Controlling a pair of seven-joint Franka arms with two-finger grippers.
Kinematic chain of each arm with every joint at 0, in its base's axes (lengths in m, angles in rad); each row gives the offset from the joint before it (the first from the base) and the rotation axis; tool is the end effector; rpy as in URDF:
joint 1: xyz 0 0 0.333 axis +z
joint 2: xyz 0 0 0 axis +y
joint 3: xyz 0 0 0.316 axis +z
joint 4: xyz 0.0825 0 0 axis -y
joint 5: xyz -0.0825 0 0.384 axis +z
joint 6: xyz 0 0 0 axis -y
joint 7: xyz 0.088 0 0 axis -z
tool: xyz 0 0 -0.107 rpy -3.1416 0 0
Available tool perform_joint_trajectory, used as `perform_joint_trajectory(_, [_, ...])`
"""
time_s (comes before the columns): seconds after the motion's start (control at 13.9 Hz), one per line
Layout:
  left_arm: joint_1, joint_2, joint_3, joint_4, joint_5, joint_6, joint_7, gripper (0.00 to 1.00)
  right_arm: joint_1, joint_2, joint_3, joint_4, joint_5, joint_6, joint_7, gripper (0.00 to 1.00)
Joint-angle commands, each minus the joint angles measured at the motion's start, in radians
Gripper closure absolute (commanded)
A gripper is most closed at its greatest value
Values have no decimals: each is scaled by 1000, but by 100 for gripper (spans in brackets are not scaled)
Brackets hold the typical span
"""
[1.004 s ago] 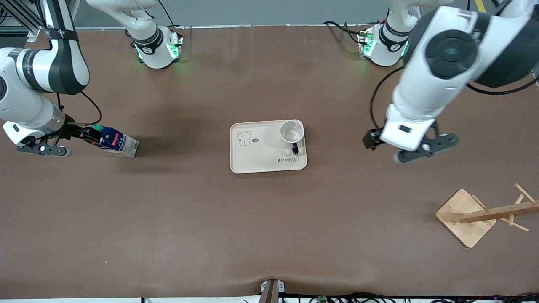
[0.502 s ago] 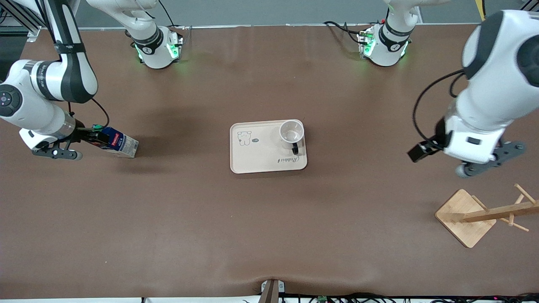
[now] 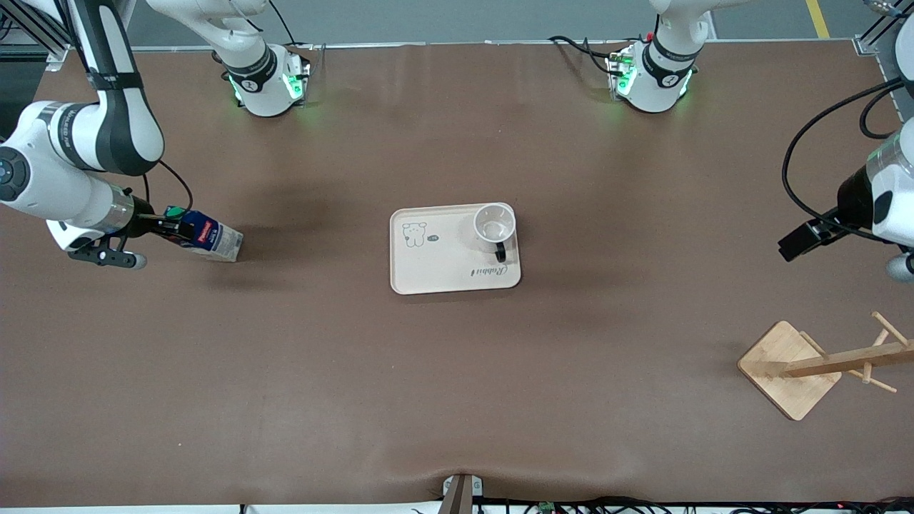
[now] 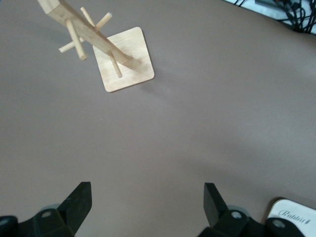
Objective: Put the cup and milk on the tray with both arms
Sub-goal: 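Lift the milk carton while the left gripper withdraws from the tray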
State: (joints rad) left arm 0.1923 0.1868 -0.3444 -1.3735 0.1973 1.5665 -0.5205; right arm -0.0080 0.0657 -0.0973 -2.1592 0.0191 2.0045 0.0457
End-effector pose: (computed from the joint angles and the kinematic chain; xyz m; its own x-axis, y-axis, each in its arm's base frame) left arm 0.6076 -0.0505 0.6150 0.9283 0.3628 0.0814 0.3701 -0.9227 -0.1079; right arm 0.5177 -0.0533 0.3512 0.9631 -0.1570 -0.2185 -0.1606 -0.9870 0.0012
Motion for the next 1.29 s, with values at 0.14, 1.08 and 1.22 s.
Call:
perform_joint_trajectory(0.14, [76, -70, 2, -65, -38, 21, 120, 0, 190, 48, 5, 243, 25, -297, 34, 100])
perform_joint_trajectory(1.08, [125, -75, -14, -36, -101, 17, 209, 0, 781, 416, 4, 726, 139, -311, 617, 100])
perform_joint_trajectory(1.22, [125, -90, -37, -35, -102, 3, 211, 0, 773, 425, 4, 733, 139, -282, 617, 100])
